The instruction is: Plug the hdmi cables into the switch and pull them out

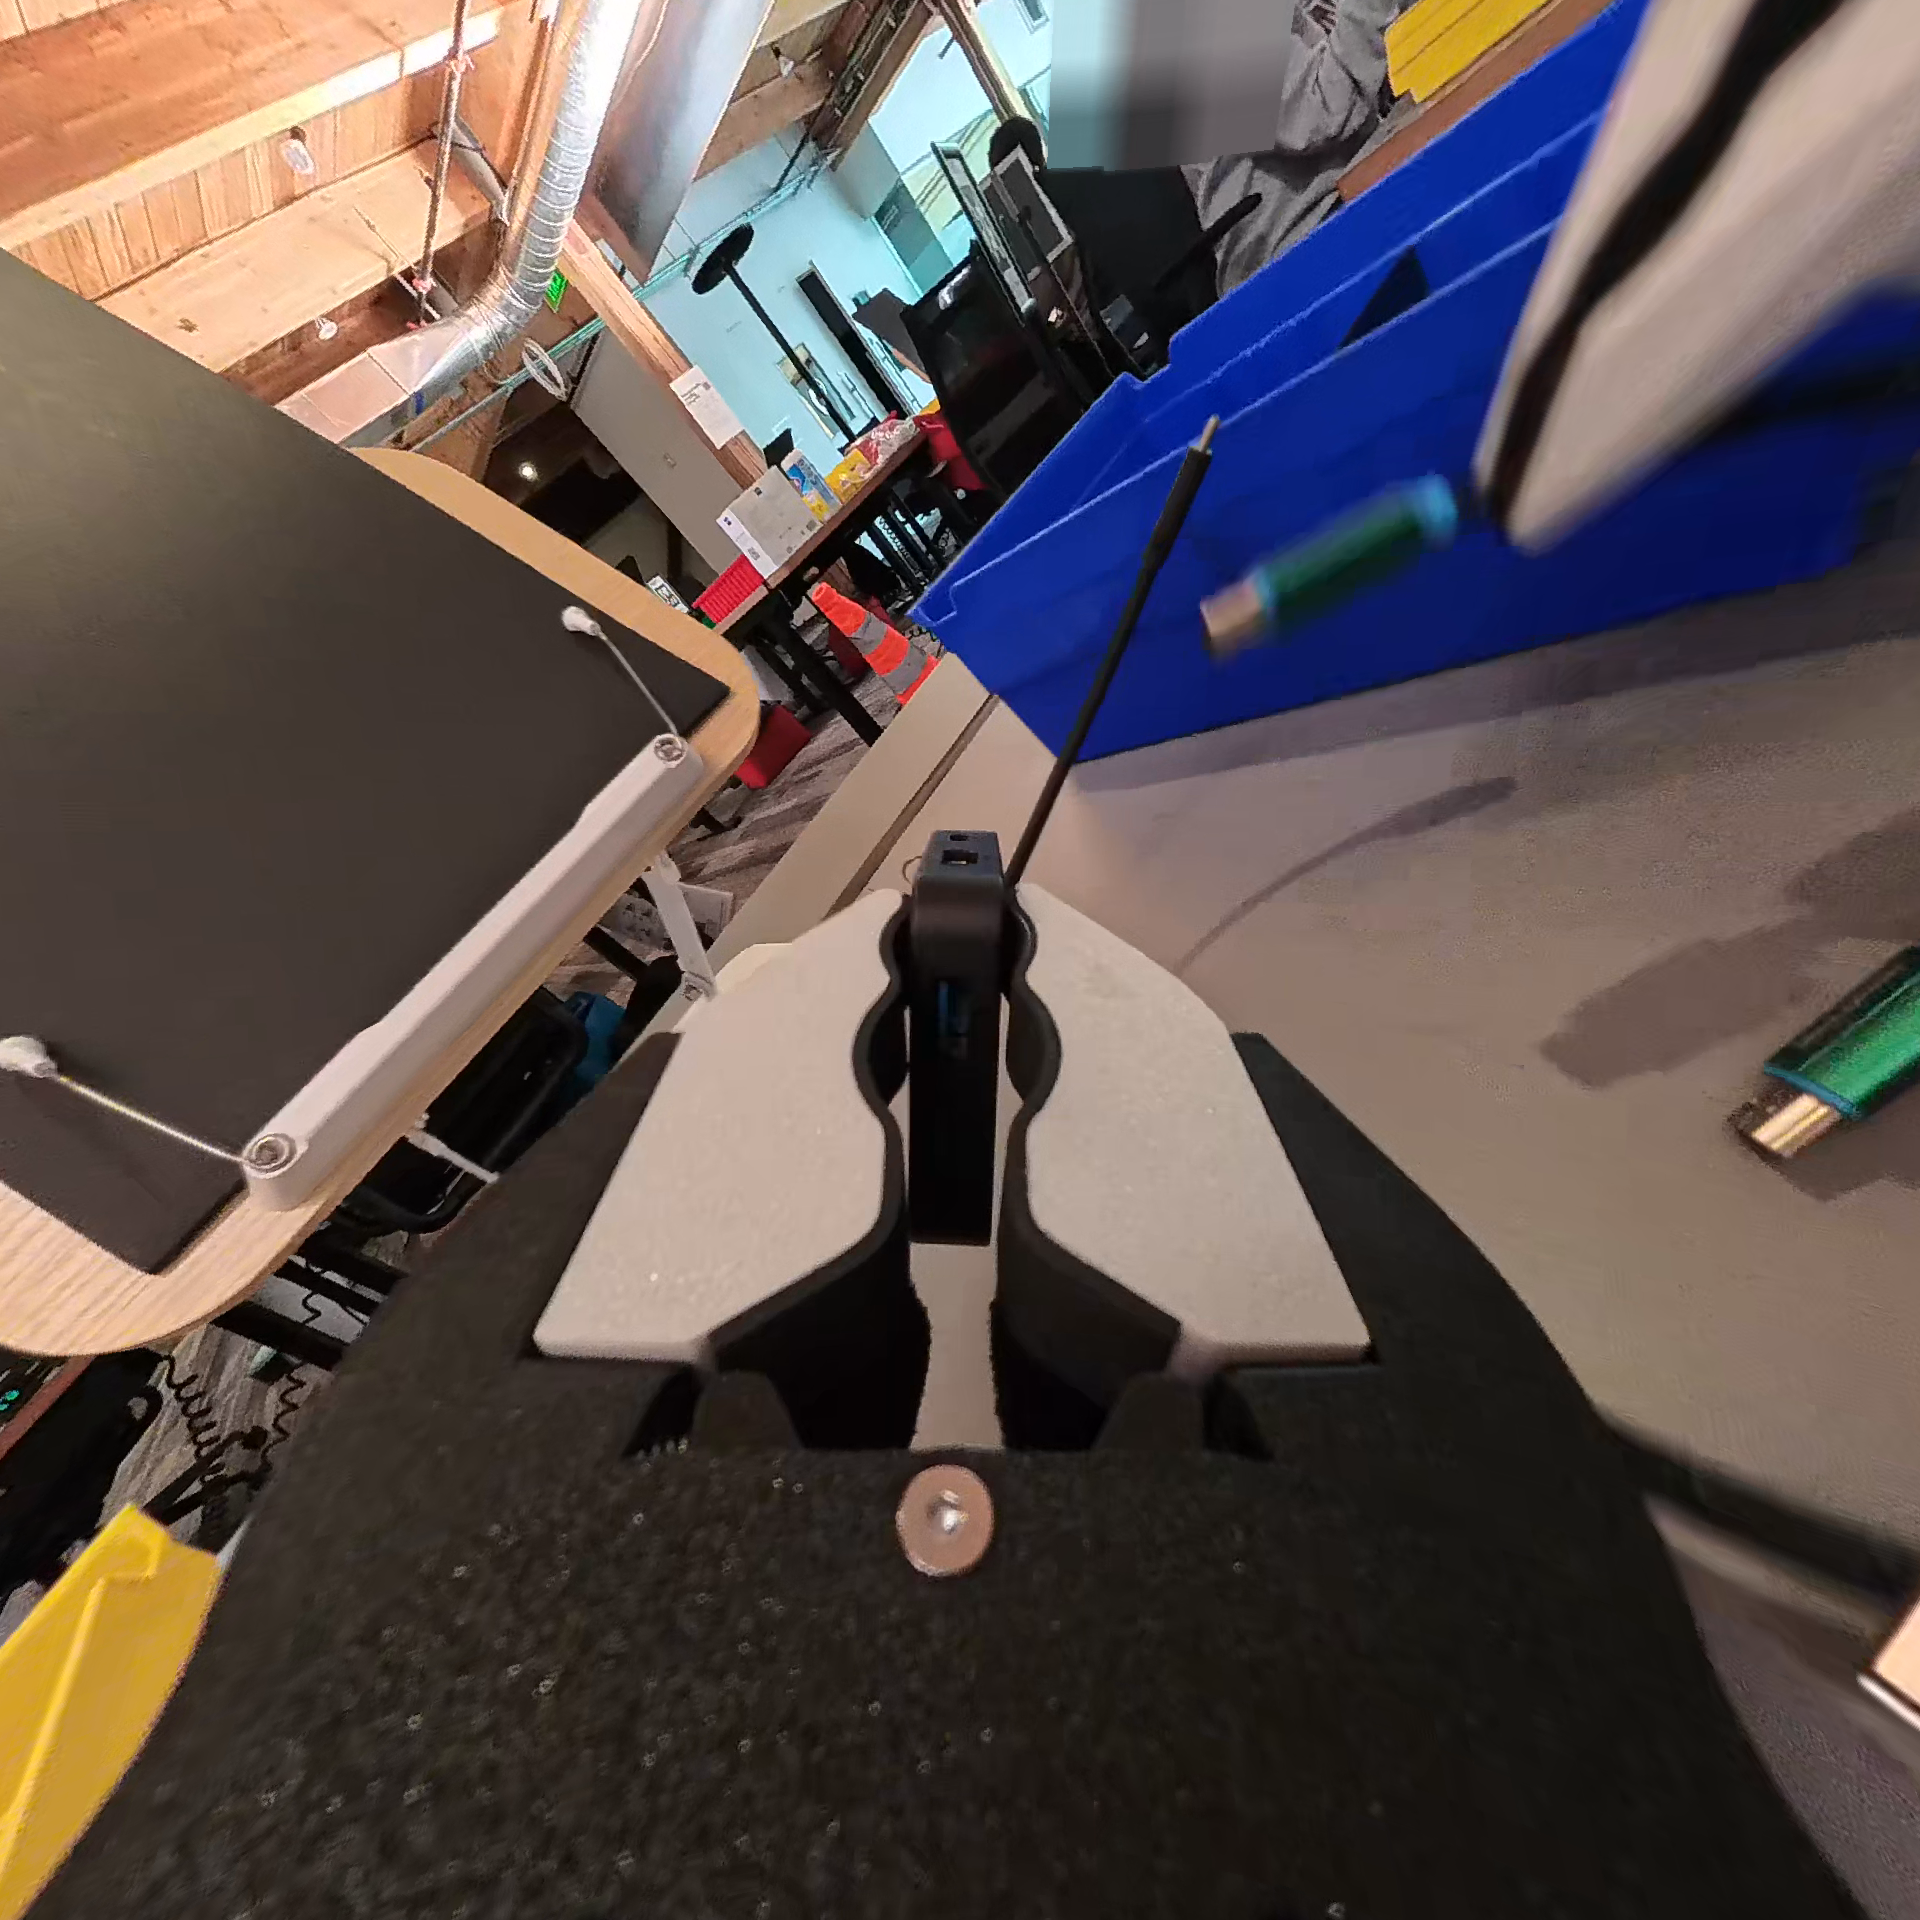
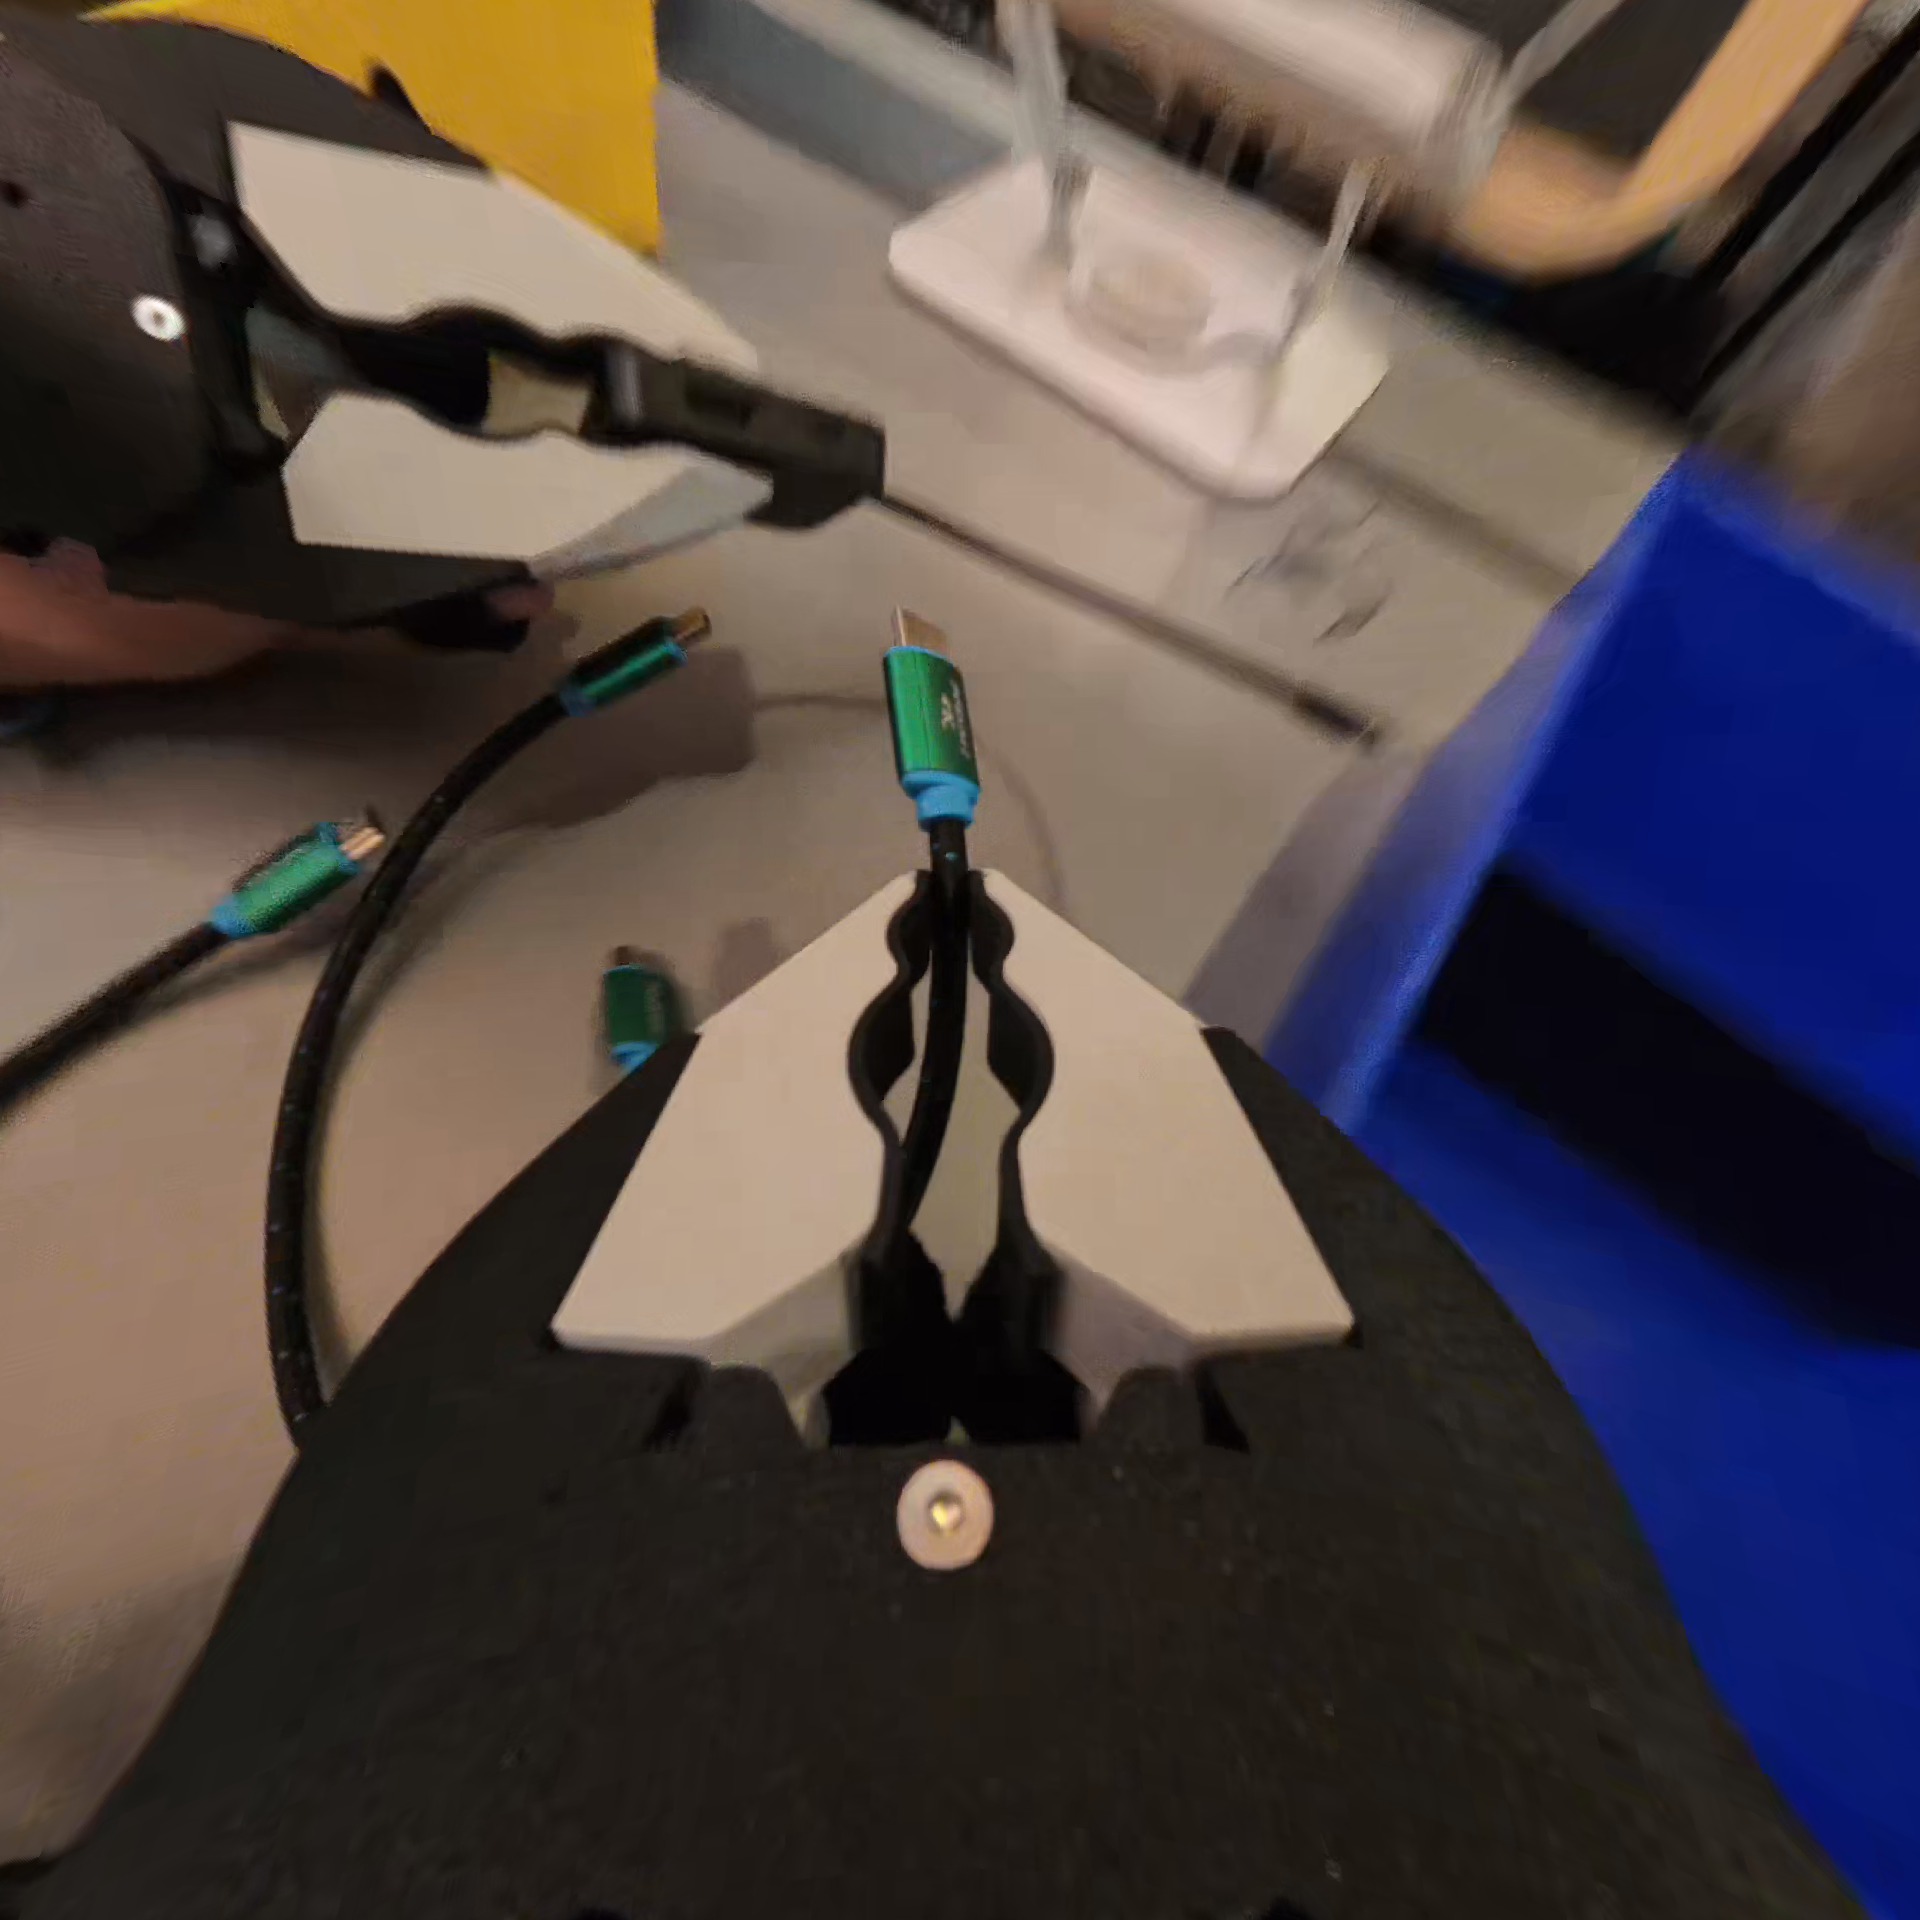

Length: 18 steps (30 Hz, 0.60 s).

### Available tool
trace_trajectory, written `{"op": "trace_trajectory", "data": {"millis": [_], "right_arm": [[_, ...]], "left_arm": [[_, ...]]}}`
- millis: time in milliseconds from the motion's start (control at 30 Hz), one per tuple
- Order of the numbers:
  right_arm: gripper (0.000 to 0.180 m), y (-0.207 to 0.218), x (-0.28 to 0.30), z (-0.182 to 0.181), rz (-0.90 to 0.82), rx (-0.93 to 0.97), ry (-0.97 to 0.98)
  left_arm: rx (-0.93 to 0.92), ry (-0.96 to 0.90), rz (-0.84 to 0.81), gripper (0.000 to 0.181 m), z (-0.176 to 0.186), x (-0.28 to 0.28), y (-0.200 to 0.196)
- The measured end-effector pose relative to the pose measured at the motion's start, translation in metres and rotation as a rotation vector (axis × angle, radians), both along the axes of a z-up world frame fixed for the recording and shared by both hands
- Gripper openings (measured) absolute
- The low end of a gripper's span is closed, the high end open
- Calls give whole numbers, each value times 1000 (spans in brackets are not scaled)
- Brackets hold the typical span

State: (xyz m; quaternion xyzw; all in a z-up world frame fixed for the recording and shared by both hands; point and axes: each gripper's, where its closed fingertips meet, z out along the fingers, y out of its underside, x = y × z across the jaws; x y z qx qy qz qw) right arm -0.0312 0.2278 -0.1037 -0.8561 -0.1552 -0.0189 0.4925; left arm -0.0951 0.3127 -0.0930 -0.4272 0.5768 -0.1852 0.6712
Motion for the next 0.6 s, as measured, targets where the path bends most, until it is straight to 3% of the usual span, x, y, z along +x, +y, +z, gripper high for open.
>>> {"op": "trace_trajectory", "data": {"millis": [67, 167, 300, 433, 600], "right_arm": [[6, 0, 4, 37, 46, 99, -219], [6, 2, -7, 61, 159, 121, -503], [7, 13, -17, 57, 249, 55, -761], [7, 15, -22, 49, 267, 20, -796], [7, 15, -27, 51, 273, 14, -757]], "left_arm": [[1, -27, -3, 14, 5, -2, 0], [49, -35, 15, 14, 11, -4, 1], [246, 18, 66, 14, 21, -7, -3], [439, 92, 119, 14, 28, -8, -13], [482, 132, 128, 14, 24, -3, -20]]}}
